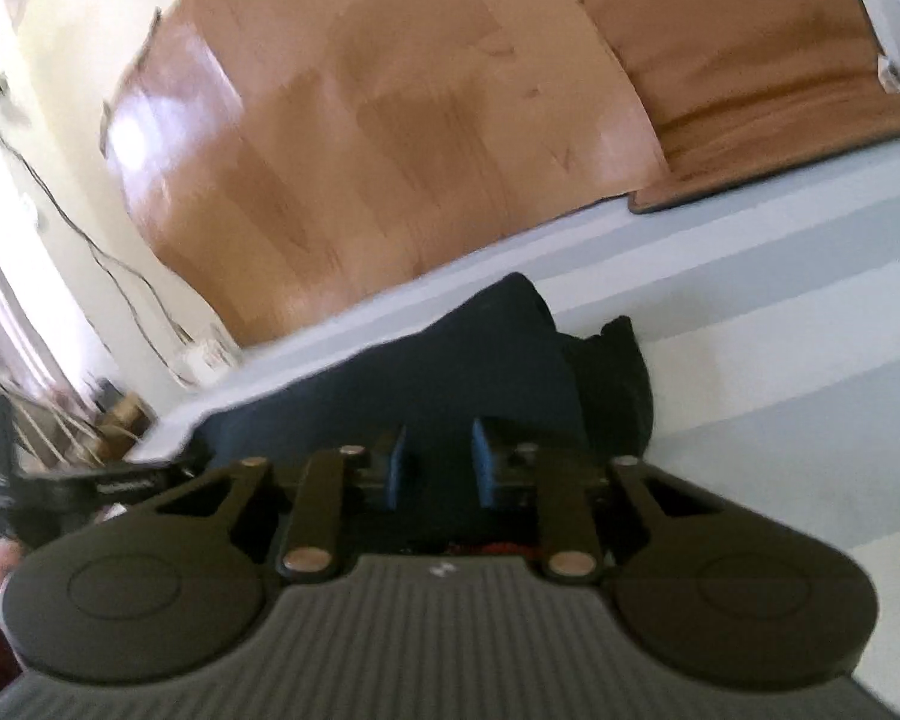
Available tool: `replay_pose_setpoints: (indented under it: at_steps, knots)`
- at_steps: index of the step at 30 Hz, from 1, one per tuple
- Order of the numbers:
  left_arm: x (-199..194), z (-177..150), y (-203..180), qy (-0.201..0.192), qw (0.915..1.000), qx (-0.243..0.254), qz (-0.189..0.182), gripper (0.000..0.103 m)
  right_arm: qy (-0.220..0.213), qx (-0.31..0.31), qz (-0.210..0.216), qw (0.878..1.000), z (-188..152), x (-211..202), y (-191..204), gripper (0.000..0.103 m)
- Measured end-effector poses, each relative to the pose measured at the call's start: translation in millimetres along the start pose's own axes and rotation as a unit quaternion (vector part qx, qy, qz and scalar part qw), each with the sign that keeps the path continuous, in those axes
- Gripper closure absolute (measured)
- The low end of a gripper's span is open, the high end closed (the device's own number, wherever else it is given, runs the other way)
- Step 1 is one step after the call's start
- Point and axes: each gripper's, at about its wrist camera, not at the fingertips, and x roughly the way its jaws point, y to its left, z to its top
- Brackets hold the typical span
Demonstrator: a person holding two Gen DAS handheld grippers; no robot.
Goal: Fold small clothes
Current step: 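Fold the sweater in half with both grippers and press it flat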
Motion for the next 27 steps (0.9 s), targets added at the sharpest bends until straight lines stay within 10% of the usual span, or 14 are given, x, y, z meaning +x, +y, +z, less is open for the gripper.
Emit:
replay_pose_setpoints:
  at_steps: [9,15,27]
  knots:
    - [-3.0,-6.3,-7.9,-0.006,0.9998,0.011,0.017,0.065,-0.010,0.061,0.028,0.998,3.6,-10.2,-8.5,0.076]
    - [-4.3,-7.5,-7.1,-0.007,0.9997,0.011,0.019,0.065,-0.029,0.054,0.030,0.998,0.0,-15.4,-6.6,0.051]
    - [-4.5,-7.4,-7.8,-0.008,0.9997,0.009,0.020,0.063,-0.084,-0.045,-0.061,0.994,-3.1,-24.6,21.4,0.025]
